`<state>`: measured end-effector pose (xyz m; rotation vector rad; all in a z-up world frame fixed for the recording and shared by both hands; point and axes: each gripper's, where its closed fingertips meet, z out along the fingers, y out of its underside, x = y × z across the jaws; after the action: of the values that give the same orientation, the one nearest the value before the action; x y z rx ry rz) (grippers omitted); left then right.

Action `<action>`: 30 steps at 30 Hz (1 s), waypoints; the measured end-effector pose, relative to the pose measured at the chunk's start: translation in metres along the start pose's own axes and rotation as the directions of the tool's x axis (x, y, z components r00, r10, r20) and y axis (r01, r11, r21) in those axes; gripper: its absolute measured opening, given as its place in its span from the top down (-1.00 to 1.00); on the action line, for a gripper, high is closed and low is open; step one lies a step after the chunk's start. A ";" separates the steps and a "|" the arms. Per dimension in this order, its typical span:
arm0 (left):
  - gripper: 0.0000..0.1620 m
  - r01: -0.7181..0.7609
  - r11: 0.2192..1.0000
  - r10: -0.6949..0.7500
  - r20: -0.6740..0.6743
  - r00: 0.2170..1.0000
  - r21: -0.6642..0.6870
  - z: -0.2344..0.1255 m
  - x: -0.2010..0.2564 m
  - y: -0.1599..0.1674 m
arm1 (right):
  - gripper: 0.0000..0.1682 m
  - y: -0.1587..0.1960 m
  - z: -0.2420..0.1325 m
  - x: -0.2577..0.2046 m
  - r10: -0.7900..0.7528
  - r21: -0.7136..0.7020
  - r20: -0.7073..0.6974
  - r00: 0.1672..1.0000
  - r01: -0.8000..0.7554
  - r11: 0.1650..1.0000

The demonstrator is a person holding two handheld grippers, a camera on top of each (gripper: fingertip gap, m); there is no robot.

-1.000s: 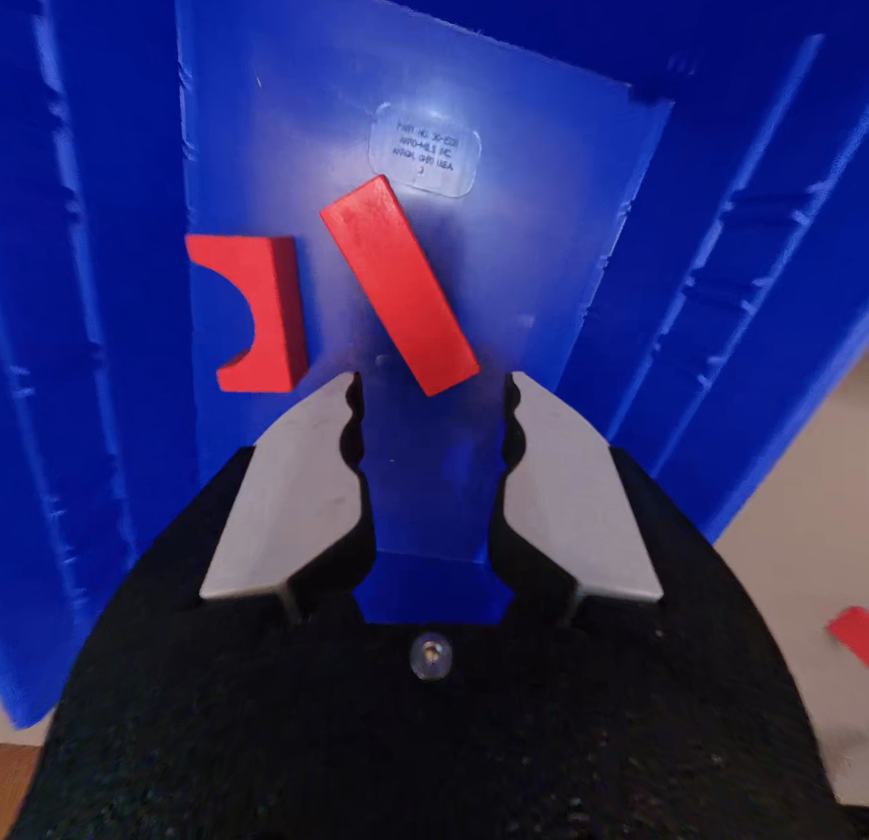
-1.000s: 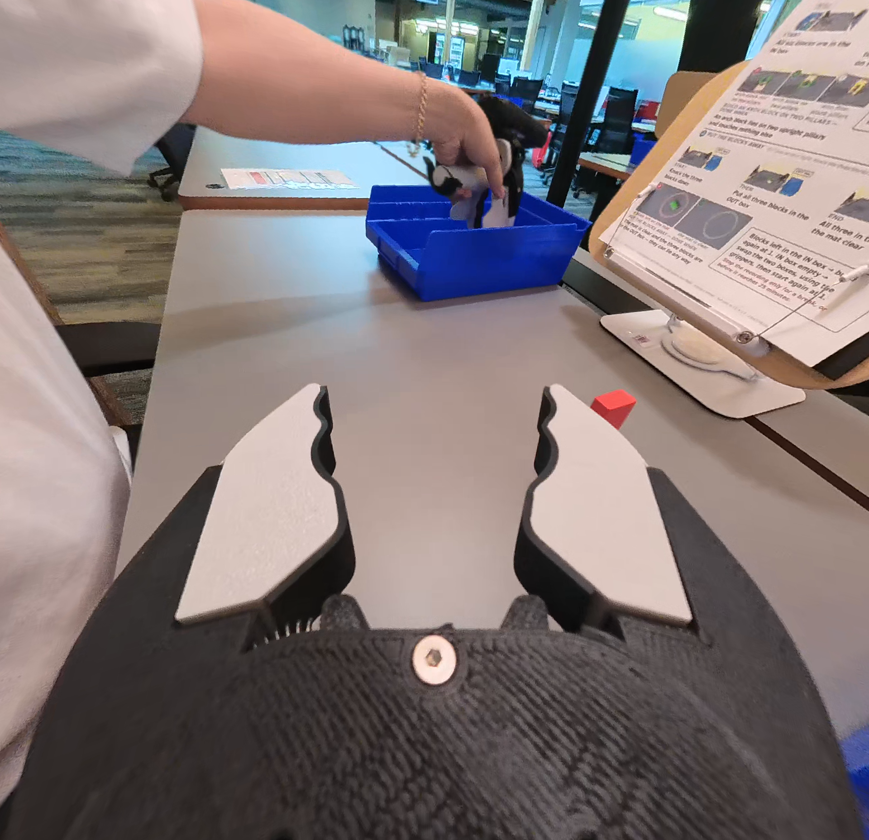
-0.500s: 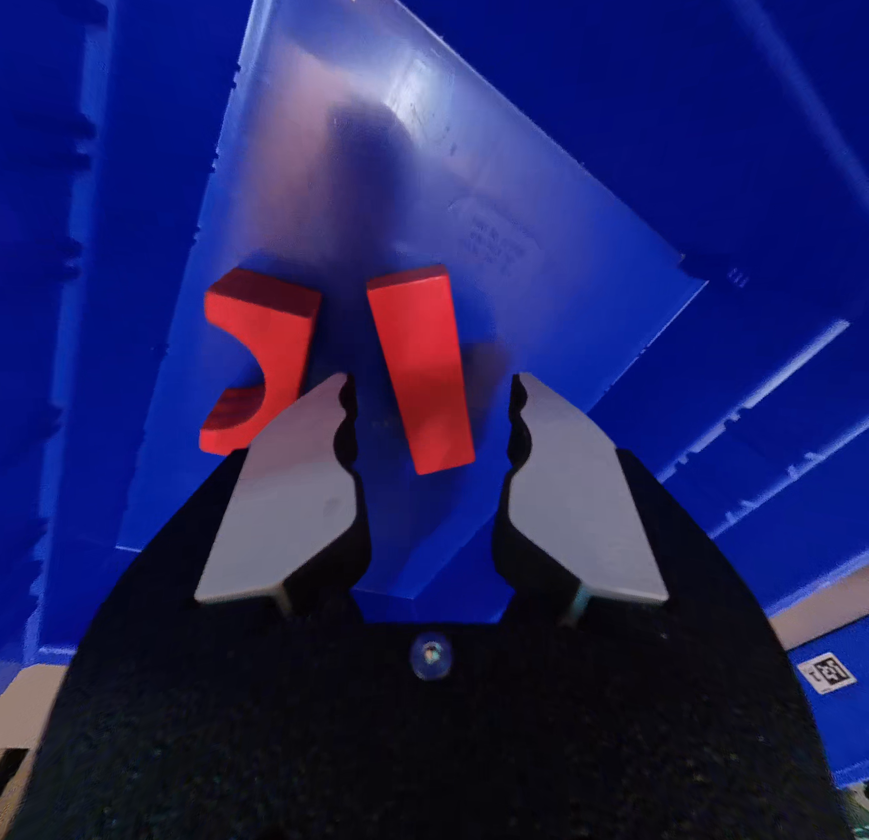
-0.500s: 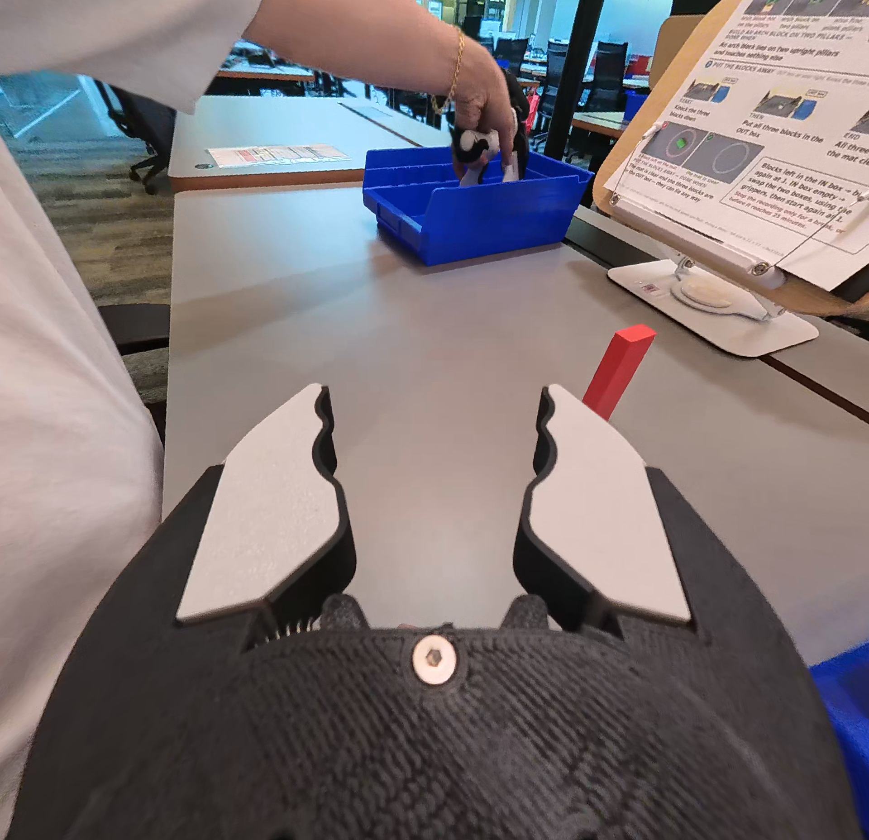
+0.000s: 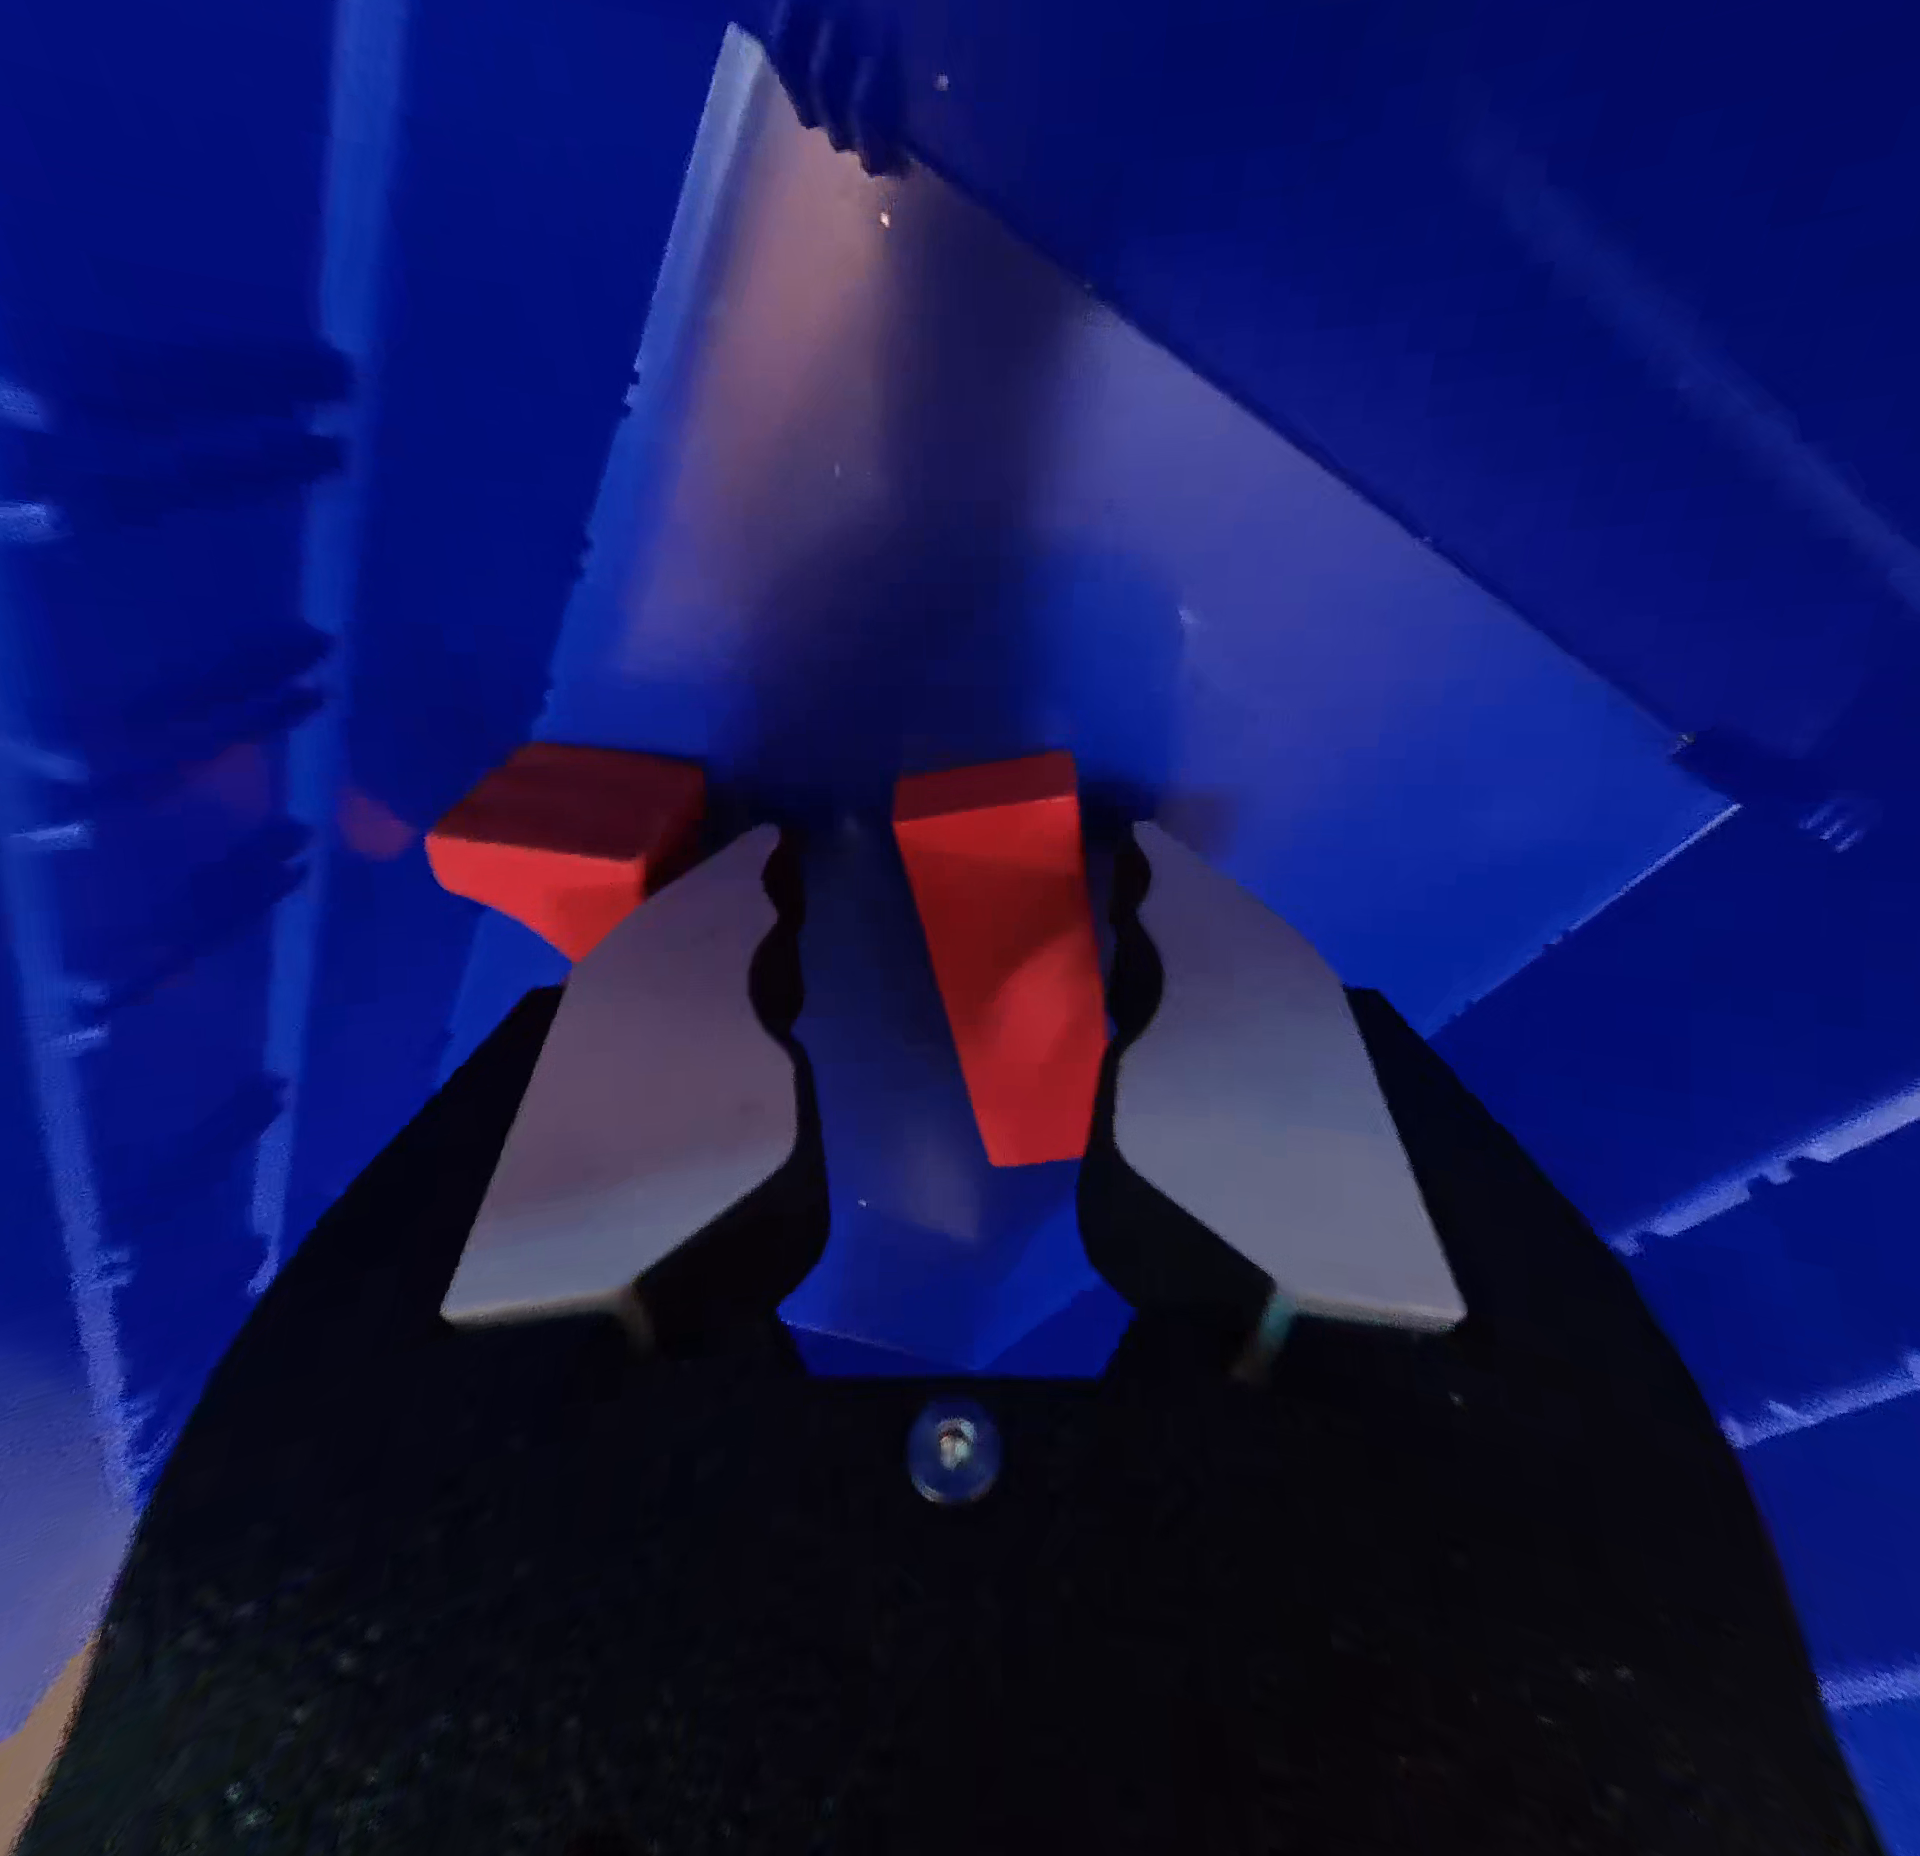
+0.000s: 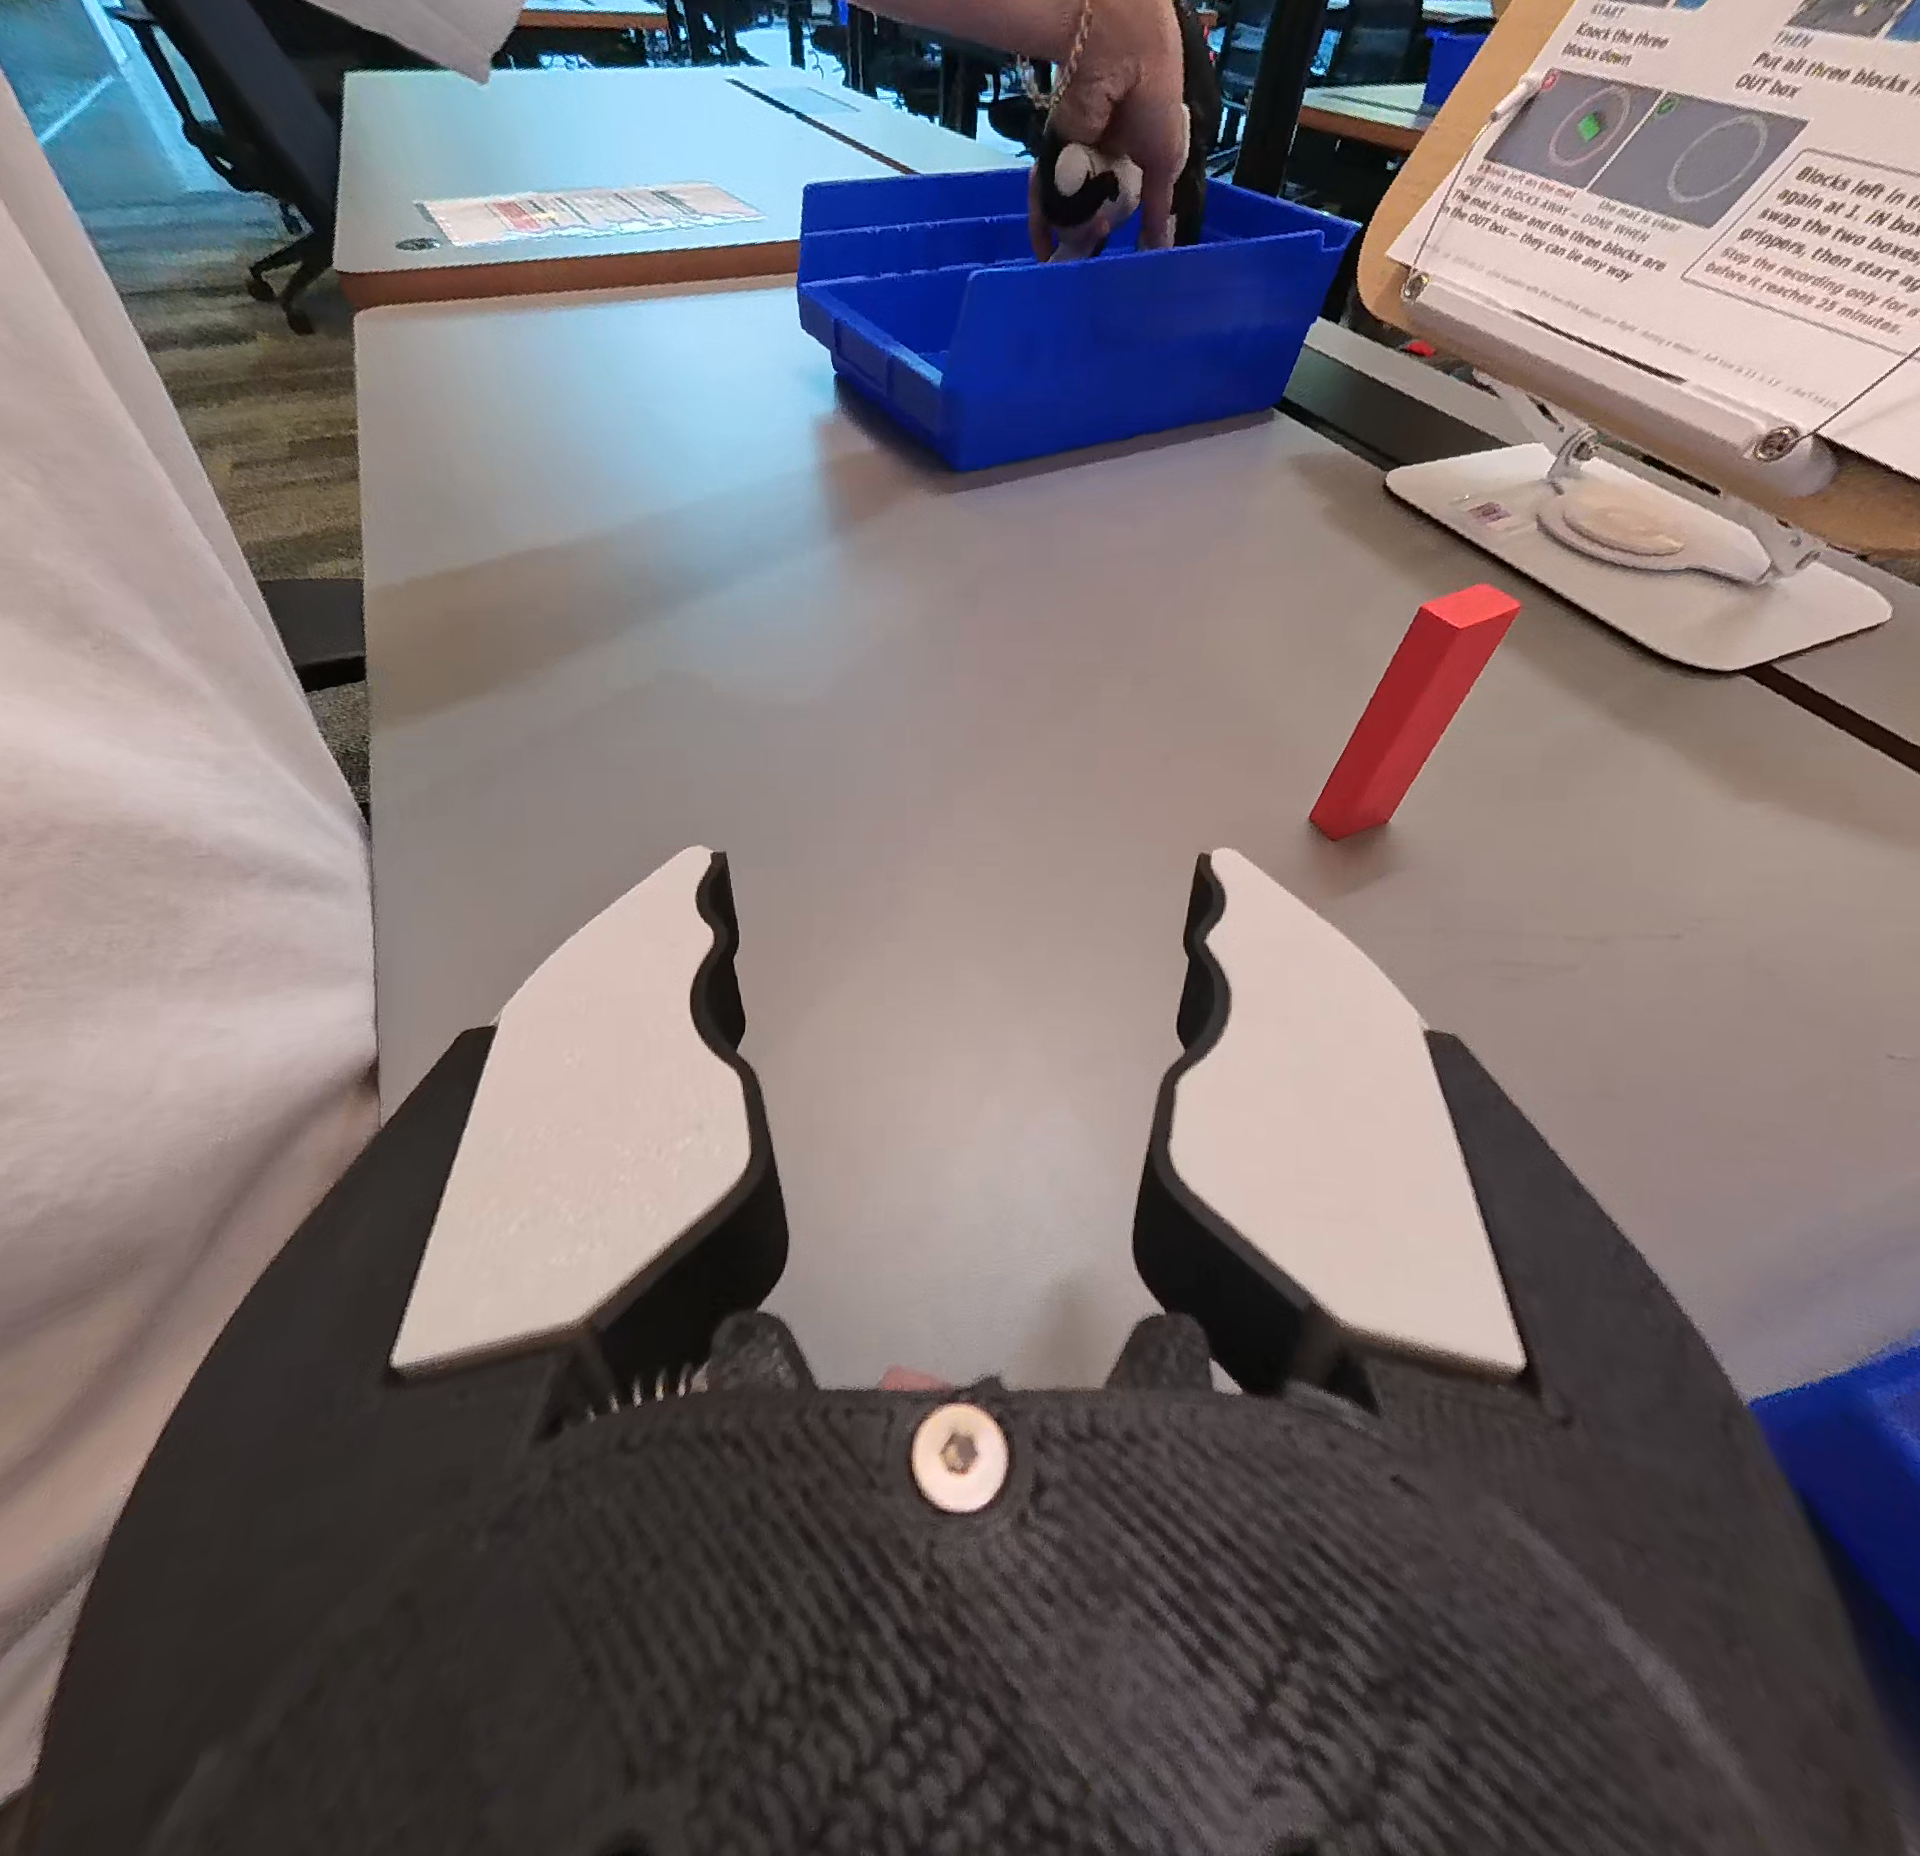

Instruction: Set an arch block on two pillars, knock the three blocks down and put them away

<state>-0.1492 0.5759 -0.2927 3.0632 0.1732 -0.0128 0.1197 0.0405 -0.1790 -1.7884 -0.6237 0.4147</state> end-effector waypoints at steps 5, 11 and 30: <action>0.25 -0.012 1.000 0.012 0.000 1.000 0.000 0.000 0.003 -0.005 | 0.01 0.006 0.005 0.003 0.008 -0.027 -0.002 1.000 -0.008 1.000; 0.51 -0.017 1.000 0.017 0.000 1.000 0.004 -0.001 0.001 -0.007 | 0.01 0.013 0.009 0.000 -0.009 -0.074 0.007 1.000 0.009 0.997; 0.59 -0.357 0.841 0.504 -0.349 0.790 0.405 -0.090 0.038 -0.004 | 0.04 0.006 0.010 -0.014 -0.047 -0.045 0.003 0.999 0.047 0.998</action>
<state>-0.1116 0.5907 -0.2033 3.2798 -0.5874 0.7664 0.1038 0.0383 -0.1880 -1.8127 -0.6797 0.3733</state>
